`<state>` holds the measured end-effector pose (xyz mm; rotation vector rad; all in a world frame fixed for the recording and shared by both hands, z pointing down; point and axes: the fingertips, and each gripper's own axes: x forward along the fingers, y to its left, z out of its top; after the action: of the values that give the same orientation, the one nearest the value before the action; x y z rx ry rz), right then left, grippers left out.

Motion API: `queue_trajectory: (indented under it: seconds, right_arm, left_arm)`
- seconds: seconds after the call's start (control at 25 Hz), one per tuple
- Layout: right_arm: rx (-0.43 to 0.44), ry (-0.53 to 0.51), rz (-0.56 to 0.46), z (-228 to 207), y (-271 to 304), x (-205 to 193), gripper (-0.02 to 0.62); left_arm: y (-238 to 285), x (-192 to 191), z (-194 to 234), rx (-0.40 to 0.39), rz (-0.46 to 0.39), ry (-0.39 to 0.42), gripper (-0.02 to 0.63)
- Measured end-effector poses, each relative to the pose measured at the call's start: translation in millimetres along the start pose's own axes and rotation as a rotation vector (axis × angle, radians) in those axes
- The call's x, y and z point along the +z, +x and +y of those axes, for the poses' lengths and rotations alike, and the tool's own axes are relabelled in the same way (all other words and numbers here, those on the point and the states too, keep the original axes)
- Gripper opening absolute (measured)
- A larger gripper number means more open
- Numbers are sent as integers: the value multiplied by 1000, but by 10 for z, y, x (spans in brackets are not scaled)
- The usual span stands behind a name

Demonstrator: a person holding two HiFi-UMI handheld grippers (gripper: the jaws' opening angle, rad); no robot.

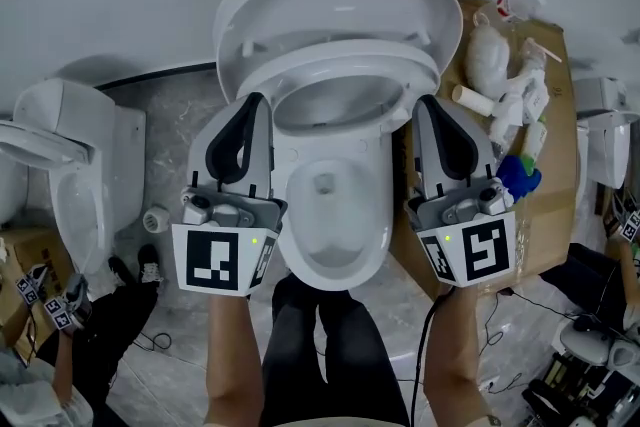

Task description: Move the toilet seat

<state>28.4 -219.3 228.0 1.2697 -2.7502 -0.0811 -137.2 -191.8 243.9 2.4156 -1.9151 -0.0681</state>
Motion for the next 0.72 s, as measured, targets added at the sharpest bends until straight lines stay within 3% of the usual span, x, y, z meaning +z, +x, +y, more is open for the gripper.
queue_trajectory:
  seconds: [0.44, 0.72]
  right_arm:
    - [9, 57, 85, 366, -501, -534, 12]
    - [5, 64, 99, 477, -698, -704, 12]
  left_arm:
    - [-444, -479, -442, -57, 88, -27, 10]
    - [-613, -614, -565, -77, 92, -12, 9]
